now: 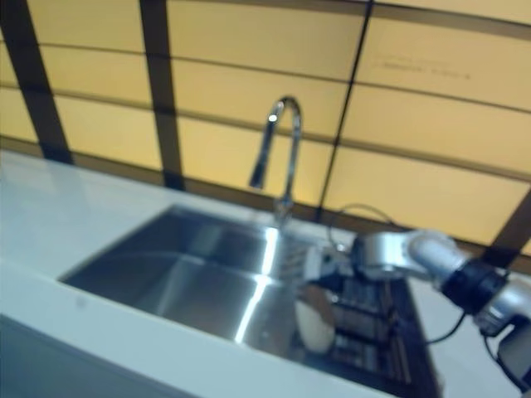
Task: Take plates into dishwasher
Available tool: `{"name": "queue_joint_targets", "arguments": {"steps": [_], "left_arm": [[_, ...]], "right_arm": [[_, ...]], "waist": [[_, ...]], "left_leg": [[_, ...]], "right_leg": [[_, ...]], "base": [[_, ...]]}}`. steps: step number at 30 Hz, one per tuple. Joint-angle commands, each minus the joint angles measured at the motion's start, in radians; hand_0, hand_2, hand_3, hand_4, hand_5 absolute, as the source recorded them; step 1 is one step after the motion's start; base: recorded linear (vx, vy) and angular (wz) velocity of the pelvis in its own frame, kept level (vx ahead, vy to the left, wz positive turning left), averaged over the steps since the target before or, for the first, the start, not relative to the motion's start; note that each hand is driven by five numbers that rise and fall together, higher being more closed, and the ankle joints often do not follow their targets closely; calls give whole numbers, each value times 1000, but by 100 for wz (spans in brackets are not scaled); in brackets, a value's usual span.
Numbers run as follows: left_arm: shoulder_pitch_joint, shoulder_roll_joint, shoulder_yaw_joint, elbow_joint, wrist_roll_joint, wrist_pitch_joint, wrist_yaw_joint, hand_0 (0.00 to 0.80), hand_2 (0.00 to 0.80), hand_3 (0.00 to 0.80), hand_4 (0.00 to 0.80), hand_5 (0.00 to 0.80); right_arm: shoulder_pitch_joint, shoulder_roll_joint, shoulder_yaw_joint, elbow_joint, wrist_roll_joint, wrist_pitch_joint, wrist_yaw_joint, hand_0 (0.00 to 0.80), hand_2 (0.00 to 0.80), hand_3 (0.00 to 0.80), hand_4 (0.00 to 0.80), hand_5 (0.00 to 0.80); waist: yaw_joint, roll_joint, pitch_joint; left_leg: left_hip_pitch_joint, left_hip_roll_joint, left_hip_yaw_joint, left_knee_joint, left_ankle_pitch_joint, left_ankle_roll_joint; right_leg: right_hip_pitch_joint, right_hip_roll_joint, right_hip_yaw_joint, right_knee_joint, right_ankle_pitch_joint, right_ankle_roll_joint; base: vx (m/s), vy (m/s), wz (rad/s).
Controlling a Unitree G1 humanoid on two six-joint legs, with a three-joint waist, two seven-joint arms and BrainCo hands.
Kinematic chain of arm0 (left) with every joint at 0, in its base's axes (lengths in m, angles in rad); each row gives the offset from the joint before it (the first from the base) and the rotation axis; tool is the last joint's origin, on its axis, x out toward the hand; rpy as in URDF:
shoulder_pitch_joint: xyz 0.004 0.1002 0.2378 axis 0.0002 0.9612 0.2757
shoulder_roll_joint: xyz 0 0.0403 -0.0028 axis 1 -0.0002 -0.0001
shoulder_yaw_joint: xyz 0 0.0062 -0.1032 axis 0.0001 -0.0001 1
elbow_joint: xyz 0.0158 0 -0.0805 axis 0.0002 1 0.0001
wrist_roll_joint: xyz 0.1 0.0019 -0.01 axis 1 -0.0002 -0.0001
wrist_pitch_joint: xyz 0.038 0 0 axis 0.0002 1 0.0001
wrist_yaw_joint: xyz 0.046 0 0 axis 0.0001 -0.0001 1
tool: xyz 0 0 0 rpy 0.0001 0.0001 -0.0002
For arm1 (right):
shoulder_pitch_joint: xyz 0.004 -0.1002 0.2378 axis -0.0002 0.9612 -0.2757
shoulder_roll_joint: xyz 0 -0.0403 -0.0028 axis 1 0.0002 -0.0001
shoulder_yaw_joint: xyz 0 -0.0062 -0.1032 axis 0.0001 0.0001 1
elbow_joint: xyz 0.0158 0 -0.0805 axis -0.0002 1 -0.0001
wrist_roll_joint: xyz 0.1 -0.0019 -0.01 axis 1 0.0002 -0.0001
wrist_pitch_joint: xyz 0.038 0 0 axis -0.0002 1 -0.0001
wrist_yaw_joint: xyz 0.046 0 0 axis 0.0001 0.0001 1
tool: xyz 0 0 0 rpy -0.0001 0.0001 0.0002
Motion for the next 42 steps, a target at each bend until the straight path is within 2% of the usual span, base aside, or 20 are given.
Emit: {"name": "queue_joint_targets", "arguments": {"steps": [1,23,24,37,42], "left_arm": [[-32,17,-24,51,40,-22,-3,0,0,0,0,0],[-30,24,-21,42,52,-20,-5,0,0,0,0,0],[-29,25,-20,40,55,-21,-6,0,0,0,0,0],[-35,28,-22,35,51,-13,-5,0,0,0,0,0],[-32,29,-18,36,54,-16,-5,0,0,0,0,0]], "right_arm": [[-8,-1,-37,-2,55,12,-5,0,0,0,0,0],[35,22,-64,-19,42,27,-16,0,0,0,0,0],[37,23,-64,-21,43,31,-15,63,63,63,63,63],[39,27,-64,-33,54,46,1,75,75,75,75,75],[44,25,-67,-30,53,45,1,132,132,132,132,132]], "waist": [[30,-46,15],[34,-56,30],[35,-56,31],[35,-63,35],[35,-63,35]], "left_leg": [[-6,-48,47,-4,-46,36],[-11,-47,49,-4,-46,39],[-12,-47,49,-4,-46,39],[-16,-47,48,-4,-45,40],[-16,-47,48,-4,-45,40]], "right_leg": [[78,-5,-44,3,-74,72],[69,-3,-41,3,-67,75],[68,-3,-41,3,-67,75],[63,-2,-40,3,-64,75],[64,-3,-42,3,-63,75]], "base": [[0,0,0],[0,0,0],[0,0,0],[0,0,0],[0,0,0]]}}
